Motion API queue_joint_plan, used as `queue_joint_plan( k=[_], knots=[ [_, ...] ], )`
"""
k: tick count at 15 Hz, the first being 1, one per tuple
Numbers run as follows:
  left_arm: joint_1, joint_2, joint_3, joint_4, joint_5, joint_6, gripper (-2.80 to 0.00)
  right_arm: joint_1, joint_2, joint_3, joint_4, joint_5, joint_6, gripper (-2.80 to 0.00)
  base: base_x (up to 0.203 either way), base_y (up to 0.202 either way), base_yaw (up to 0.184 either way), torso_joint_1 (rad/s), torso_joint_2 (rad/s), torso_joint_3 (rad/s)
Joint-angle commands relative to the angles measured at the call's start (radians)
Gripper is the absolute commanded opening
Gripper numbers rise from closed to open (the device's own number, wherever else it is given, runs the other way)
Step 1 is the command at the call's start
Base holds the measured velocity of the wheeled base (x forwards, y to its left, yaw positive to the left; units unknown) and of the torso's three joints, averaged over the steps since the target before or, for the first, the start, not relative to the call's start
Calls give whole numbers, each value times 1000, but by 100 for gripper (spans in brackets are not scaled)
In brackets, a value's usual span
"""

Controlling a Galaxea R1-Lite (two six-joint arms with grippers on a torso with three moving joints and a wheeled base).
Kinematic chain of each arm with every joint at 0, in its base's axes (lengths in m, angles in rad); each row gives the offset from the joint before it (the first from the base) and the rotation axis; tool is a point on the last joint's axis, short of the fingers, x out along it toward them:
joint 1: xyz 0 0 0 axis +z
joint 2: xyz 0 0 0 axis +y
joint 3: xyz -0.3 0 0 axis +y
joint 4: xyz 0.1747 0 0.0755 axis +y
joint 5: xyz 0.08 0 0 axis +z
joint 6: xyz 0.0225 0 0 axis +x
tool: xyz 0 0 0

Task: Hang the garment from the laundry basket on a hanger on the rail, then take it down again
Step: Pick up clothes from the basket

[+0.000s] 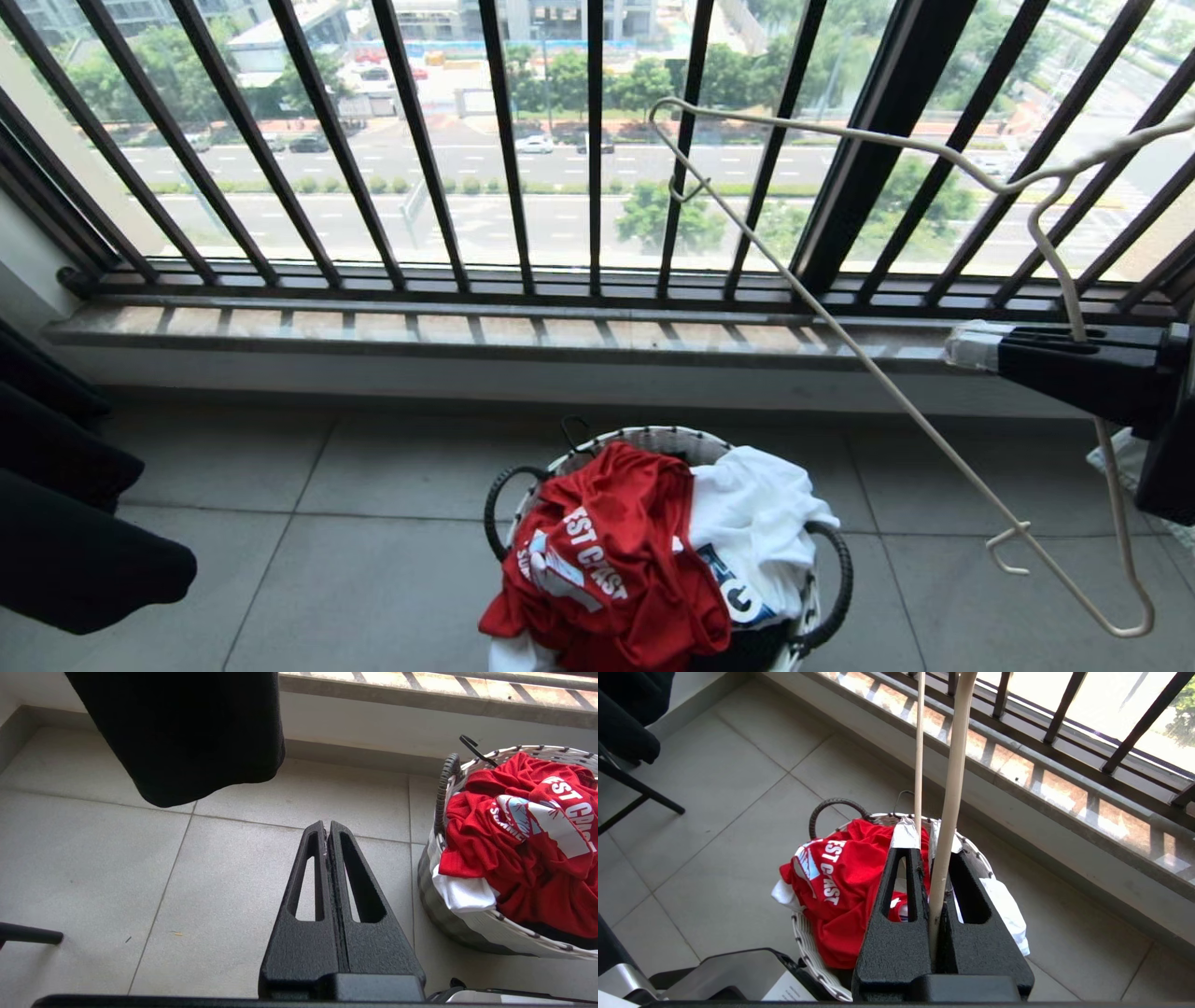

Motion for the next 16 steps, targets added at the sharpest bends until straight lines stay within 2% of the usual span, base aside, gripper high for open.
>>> queue_joint_plan(
  k=[1,7,16],
  knots=[
    [0,1,0,-2,1,-1,-280,1,-4,4,-1,3,0,-280,0,0,0,5,3,-191],
    [0,1,0,-2,1,-1,-280,1,10,4,-1,9,1,-280,0,0,0,1,4,-186],
    [0,1,0,-2,1,-1,-280,0,45,6,-1,3,7,-280,0,0,0,0,0,-13]
  ],
)
